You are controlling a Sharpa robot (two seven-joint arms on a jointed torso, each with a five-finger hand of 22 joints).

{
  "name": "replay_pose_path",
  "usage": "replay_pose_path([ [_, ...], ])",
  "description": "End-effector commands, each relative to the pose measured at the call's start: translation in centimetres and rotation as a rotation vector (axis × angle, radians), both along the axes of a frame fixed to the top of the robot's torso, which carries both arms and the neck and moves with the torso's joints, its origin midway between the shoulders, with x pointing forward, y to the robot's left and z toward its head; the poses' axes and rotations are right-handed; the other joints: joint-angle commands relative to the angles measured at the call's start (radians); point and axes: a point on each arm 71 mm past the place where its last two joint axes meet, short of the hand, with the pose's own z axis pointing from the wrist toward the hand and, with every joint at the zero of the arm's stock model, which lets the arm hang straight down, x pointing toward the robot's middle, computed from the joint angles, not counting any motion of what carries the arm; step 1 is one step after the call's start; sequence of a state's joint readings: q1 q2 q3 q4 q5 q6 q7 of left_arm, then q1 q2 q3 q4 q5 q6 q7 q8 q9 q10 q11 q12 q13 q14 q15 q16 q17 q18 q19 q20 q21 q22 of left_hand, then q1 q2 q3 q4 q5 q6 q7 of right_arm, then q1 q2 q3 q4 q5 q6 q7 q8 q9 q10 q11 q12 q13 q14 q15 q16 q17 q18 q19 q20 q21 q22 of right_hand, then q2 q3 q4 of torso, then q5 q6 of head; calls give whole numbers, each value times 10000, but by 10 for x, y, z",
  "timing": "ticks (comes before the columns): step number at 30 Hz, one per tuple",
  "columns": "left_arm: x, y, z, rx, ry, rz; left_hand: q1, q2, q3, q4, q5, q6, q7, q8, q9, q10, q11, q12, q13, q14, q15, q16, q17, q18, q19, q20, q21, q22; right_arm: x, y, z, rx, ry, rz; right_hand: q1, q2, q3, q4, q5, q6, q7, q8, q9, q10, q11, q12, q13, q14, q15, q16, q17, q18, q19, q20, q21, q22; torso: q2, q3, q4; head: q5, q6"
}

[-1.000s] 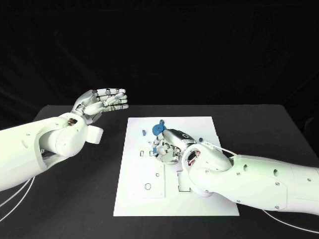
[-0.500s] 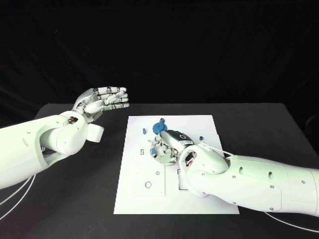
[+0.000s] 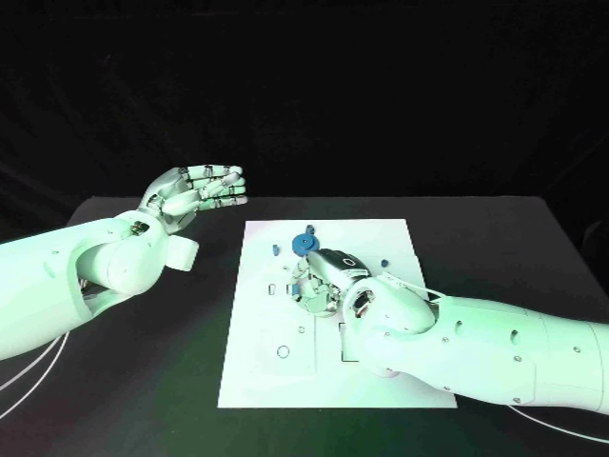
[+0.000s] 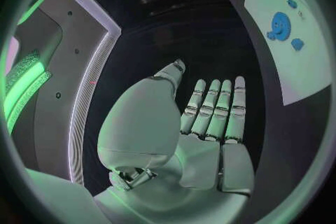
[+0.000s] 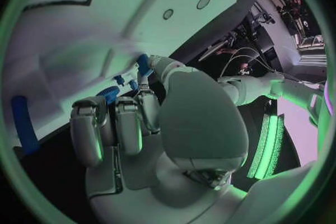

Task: Assemble the parts on the task board

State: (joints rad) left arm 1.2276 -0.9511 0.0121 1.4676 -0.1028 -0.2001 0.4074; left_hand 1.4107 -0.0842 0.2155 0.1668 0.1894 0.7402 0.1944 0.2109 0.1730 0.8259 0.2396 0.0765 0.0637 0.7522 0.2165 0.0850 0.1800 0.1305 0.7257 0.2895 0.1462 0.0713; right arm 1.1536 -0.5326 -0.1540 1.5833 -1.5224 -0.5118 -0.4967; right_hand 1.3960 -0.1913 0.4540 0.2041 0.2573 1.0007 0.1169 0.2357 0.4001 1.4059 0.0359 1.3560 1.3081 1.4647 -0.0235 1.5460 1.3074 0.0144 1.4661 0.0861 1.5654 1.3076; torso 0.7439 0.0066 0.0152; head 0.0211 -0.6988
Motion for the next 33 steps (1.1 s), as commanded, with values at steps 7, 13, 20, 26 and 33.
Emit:
replay_pose_path([
  [7, -1, -2, 1, -72, -31, -221, 113, -3, 19, -42, 27, 87, 856, 29, -16, 63, -4, 35, 10, 13, -38, 25, -10, 204, 49, 9, 29, -10, 0, 1, -1, -356, -170, 16, -61, -25, -45, -40, -18, 17, 35, 63, -12, -10, 41, -68, 744, 935, -40, -46, 2114, -144, 1047, -49, 54, 2632, 0, -4, 5, -5, 3],
  [13, -1, -2, 1, -65, -16, -239, 113, -3, 19, -42, 27, 87, 856, 29, -16, 63, -4, 35, 10, 13, -38, 25, -10, 204, 49, 9, 29, -10, -1, 1, 0, -328, -244, 17, -66, -35, -43, -47, -24, 4, 38, 65, -13, -11, 42, -70, 744, 931, -40, -55, 2099, -144, 1047, -49, 54, 2632, 8, -4, 9, -8, 12],
  [20, 0, -2, 1, -58, -7, -254, 108, 0, 29, -47, 26, 92, 853, 35, -21, 73, -5, 36, 8, -9, -37, 20, -27, 203, 50, 9, 21, -14, -1, 1, 0, -326, -289, 4, -85, -53, -43, -48, -29, -25, 45, 62, -18, -39, 48, -106, 716, 928, -39, -62, 2087, -144, 1047, -48, 54, 2632, 7, -9, 7, -13, 8],
  [26, 0, -2, 0, -58, -4, -264, 108, 0, 29, -47, 26, 92, 853, 35, -21, 73, -5, 36, 8, -9, -37, 20, -27, 203, 50, 9, 21, -14, -1, 1, 0, -316, -317, -5, -132, -113, -36, -58, -44, -160, 87, 22, -47, -94, 77, -171, 669, 927, -19, -66, 2082, -144, 1047, -38, 54, 2632, 2, -11, 2, -20, 5],
  [33, 0, -2, 0, -55, -3, -270, 108, 0, 29, -47, 26, 92, 853, 35, -21, 73, -5, 36, 8, -9, -37, 20, -27, 203, 50, 9, 21, -14, 0, 1, 0, -345, -311, -4, -159, -167, -22, -75, -62, -274, 132, -16, -76, -180, 114, -272, 592, 923, 9, -76, 2067, -144, 1047, -20, 54, 2632, 2, -4, 9, -28, -3],
])
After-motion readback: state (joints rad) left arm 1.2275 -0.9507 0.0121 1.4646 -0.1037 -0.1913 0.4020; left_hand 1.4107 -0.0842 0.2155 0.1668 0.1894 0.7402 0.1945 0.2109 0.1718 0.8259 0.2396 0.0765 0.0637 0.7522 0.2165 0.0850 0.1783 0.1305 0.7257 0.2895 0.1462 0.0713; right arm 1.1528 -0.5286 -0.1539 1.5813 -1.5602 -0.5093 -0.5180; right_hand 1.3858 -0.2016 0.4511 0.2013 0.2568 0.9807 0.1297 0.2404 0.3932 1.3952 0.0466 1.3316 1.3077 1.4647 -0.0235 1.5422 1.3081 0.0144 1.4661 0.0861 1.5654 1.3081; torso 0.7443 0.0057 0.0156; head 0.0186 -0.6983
